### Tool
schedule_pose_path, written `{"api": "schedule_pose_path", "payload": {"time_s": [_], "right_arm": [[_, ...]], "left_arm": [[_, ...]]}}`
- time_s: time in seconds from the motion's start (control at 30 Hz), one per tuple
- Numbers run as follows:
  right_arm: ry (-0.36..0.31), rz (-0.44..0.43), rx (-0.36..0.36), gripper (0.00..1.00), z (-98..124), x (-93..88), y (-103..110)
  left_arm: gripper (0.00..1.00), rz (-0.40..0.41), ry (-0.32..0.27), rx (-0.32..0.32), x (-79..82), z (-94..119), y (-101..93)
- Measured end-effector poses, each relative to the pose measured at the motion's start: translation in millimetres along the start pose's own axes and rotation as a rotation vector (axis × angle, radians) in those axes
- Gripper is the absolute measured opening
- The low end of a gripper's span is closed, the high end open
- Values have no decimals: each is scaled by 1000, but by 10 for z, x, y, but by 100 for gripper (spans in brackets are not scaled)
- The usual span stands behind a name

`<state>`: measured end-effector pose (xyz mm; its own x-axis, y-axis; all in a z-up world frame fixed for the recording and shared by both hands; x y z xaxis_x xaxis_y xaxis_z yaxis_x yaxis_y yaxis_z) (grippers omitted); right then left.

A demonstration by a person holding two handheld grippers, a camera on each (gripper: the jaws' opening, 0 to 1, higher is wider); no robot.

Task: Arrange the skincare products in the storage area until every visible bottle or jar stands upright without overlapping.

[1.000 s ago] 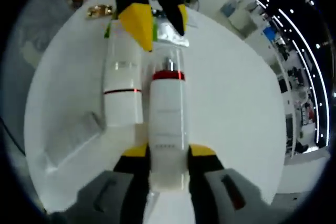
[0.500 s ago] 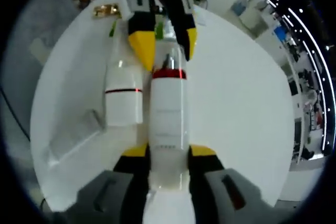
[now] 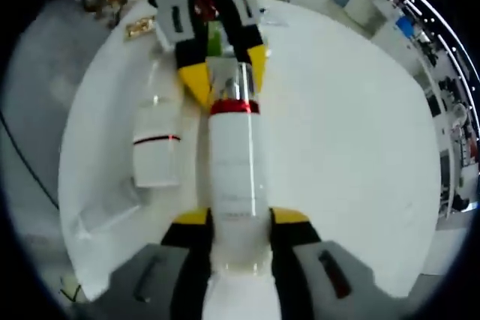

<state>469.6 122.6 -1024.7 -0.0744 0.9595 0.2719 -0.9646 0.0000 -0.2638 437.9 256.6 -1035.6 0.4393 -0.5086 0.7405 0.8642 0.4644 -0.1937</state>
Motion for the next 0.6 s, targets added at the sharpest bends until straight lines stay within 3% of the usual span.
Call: {"api": "schedule_pose_path", "payload": {"time_s": [0.23,0.3,0.37,0.43,0.6], "right_arm": [[49,55,65,28,-43,94,-10],[12,70,65,28,-78,261,29],[25,77,65,28,-117,380,46],[71,123,75,28,-121,399,53],[84,101,97,28,-148,449,31]], "left_arm": [[26,8,2,7,3,18,6],[26,10,2,8,0,21,9],[26,12,2,8,-3,24,15],[26,16,1,8,-6,25,22],[26,21,0,13,-8,17,25]]}}
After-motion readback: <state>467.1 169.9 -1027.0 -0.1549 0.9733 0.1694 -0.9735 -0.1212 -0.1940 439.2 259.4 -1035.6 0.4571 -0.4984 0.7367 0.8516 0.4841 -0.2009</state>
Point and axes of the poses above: the point that each gripper's makers call its tool centre point, and the gripper's own axes: z roughly backward along the fingers, y roughly to its left, x roughly out of its top, the point moved 5 cm from there along z, roughly backward along the fingers, and after that the axes turned 10 degrees about -x, right-handed, at the moved point
